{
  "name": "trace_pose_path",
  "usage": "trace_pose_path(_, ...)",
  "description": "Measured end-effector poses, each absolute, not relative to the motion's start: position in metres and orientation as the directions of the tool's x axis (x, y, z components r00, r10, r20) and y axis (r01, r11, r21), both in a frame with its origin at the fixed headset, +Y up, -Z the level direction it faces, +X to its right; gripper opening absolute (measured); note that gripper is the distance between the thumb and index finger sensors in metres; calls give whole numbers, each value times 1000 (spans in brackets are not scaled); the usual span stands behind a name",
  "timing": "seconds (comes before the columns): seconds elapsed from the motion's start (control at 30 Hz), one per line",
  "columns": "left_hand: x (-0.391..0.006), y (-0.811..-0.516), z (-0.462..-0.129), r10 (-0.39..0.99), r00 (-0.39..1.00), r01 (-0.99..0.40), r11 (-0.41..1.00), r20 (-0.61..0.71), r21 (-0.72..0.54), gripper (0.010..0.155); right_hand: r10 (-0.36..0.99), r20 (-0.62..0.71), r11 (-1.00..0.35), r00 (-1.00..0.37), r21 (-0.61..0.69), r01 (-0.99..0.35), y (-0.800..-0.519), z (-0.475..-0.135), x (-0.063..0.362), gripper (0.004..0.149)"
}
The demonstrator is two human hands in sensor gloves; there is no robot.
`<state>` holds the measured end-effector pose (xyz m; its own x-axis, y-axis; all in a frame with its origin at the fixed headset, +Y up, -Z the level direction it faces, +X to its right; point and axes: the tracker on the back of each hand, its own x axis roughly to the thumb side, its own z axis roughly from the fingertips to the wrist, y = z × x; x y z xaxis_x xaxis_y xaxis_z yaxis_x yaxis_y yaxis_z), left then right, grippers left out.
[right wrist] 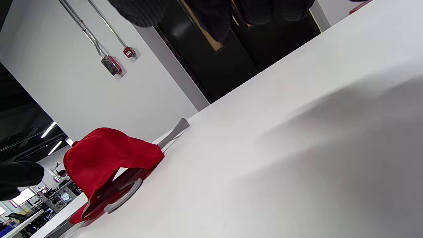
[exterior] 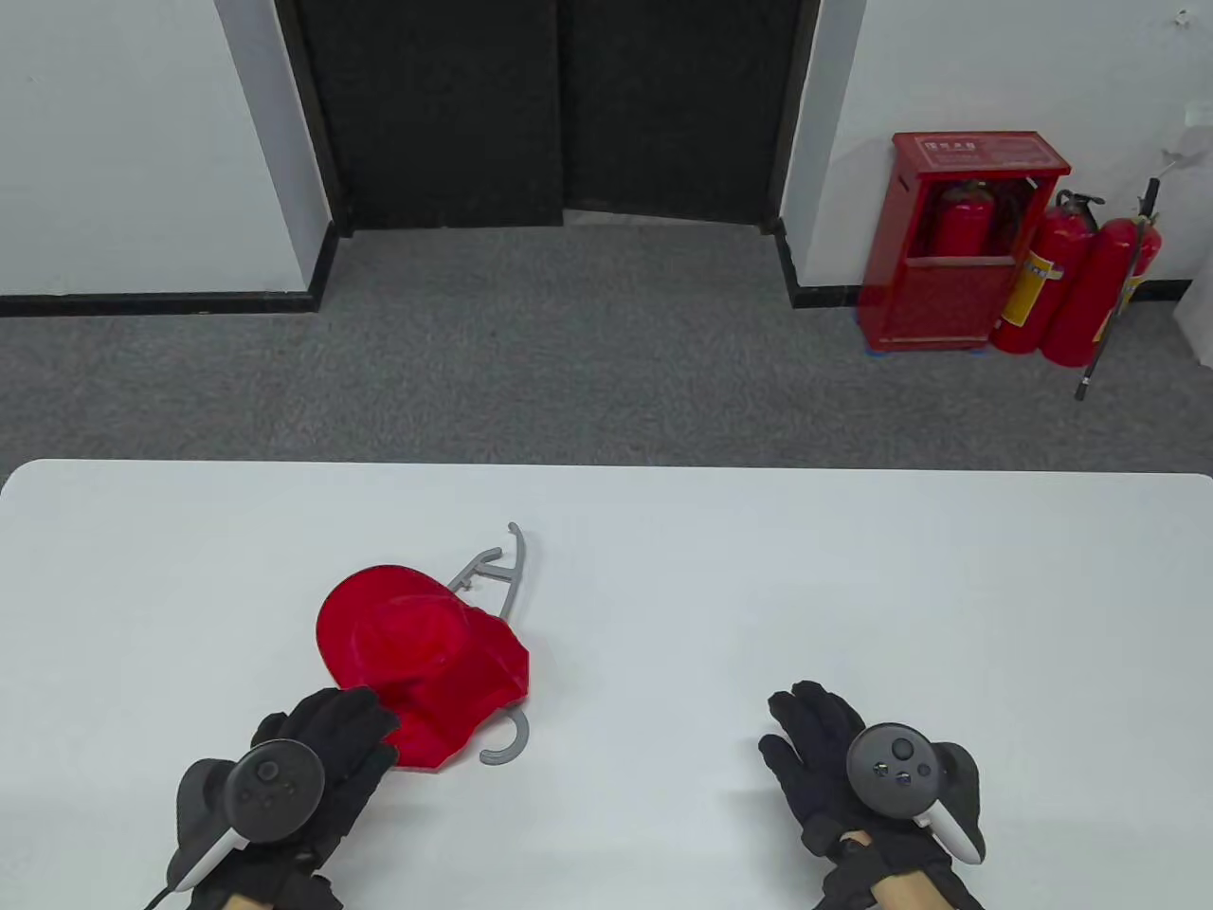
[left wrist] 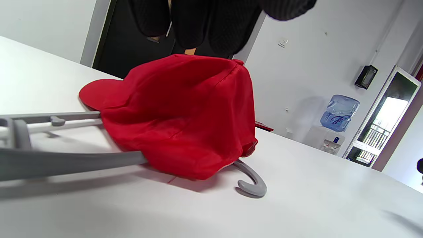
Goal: Remove the baseball cap from gray hanger
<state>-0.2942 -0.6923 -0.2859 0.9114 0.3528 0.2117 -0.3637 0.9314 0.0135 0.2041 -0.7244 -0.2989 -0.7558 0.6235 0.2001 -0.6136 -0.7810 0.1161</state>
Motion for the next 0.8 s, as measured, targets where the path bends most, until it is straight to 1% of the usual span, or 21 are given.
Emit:
trace_pose_path(0.13,-296,-695,-287,378,904,-384,923,199,-9,53,624,201,-781,-755,121,-613,-725,-299,204,65)
trace_pose_path(0.43,-295,-696,-287,382,902,-388,922,201,-9,54,632,213,-773,-745,112,-624,-722,-297,203,65)
trace_pose_path(0.57,-294,-696,-287,377,906,-385,923,195,2,54,635,216,-770,-741,106,-629,-720,-296,204,65)
trace_pose_path(0.8,-299,-699,-290,326,934,-339,938,149,68,54,634,220,-772,-742,120,-624,-721,-296,202,65)
